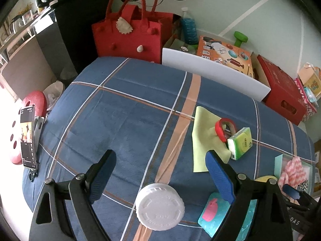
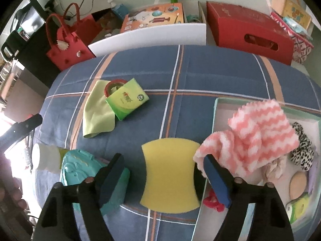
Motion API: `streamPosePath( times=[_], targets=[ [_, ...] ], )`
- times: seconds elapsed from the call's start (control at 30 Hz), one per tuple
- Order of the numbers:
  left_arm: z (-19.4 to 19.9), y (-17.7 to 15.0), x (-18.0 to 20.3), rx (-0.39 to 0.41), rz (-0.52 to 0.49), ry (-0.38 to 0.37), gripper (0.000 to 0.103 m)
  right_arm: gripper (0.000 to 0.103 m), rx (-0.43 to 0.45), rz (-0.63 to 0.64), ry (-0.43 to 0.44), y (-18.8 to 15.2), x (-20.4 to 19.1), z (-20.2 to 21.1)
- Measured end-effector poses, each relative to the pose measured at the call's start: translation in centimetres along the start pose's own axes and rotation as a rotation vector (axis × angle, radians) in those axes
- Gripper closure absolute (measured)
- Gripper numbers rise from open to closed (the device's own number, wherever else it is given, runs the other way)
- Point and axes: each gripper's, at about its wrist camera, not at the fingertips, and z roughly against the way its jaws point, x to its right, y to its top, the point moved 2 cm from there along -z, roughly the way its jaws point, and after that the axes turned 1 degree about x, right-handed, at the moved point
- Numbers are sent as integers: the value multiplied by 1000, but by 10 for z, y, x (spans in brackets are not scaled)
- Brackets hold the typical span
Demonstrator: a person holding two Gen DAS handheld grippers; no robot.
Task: Organize soft objects
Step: 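Grasp the yellow sponge with the right gripper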
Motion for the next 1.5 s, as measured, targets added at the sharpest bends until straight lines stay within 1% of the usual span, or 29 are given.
streamPosePath(
  times=[0.17, 0.23, 0.4, 0.5, 0.73, 0.9, 1.0, 1.1, 1.4, 1.47, 1.5],
  targets=[
    [1, 1, 2, 8, 1, -4, 12, 23, -37, -9, 16, -4, 3, -7],
    [2, 1, 2, 9, -1, -2, 12, 28, -50, -6, 23, -6, 3, -11],
    [0, 1, 5, 6, -1, -6, 12, 29, -63, -3, 31, -8, 1, -18],
    [-3, 1, 7, -2, -4, -10, 12, 30, -76, -1, 1, -9, 2, -24],
    [-17, -1, 10, -37, -4, -20, 12, 31, -99, 2, -25, -9, 0, -40],
    [-28, 2, 16, -54, -6, -28, 12, 39, -81, 2, -29, -6, 0, -43],
    [-32, 4, 21, -63, -16, -32, 12, 40, -77, 1, -30, -5, 1, -45],
    [-34, 8, 27, -51, -29, -35, 12, 41, -69, 2, -28, -2, -1, -47],
    [-40, 20, 47, -41, -67, -83, 13, 43, -27, 3, -21, 4, 3, -37],
    [-42, 20, 51, -45, -74, -99, 14, 43, -6, 9, -28, 9, 2, -32],
    [-43, 20, 53, -47, -77, -108, 17, 43, 6, 14, -33, 11, 1, -29]
  ],
)
